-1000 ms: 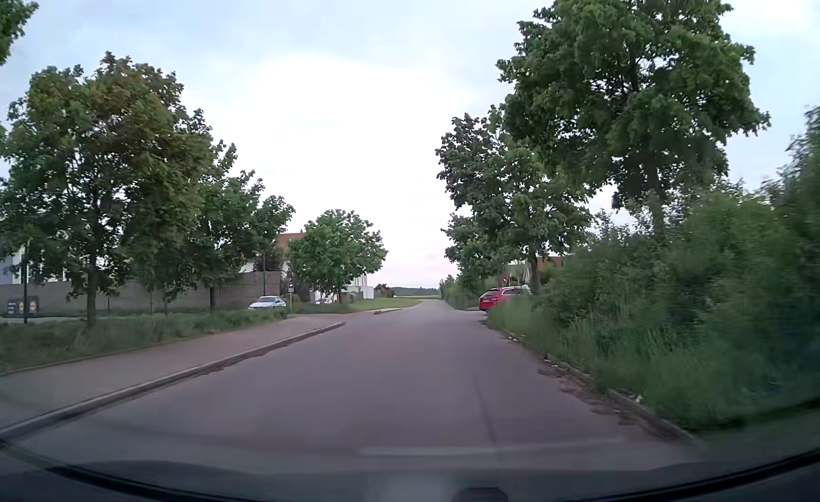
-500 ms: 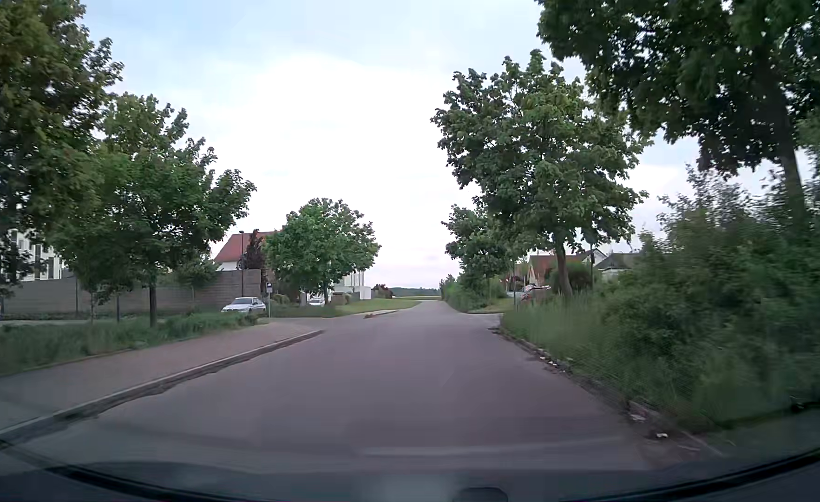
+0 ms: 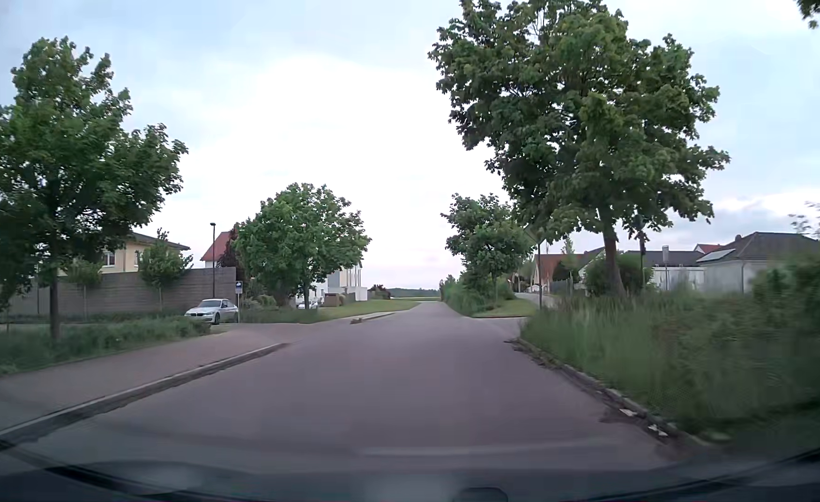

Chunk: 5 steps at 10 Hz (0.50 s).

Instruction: Follow the waypoints while adhering to traffic rules and regulations

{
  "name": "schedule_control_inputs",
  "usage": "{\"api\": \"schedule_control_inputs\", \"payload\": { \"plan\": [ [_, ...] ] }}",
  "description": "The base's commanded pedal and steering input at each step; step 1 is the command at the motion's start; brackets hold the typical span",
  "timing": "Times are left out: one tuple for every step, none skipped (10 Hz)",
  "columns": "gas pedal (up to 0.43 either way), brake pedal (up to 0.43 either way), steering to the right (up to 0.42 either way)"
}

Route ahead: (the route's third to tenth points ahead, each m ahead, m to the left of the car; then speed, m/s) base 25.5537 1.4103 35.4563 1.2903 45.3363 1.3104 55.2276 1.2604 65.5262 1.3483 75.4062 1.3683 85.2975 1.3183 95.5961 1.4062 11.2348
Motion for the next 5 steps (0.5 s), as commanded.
{"api": "schedule_control_inputs", "payload": {
  "plan": [
    [0.287, 0.000, 0.000],
    [0.287, 0.000, 0.001],
    [0.287, 0.000, 0.000],
    [0.287, 0.000, 0.000],
    [0.287, 0.000, 0.001]
  ]
}}
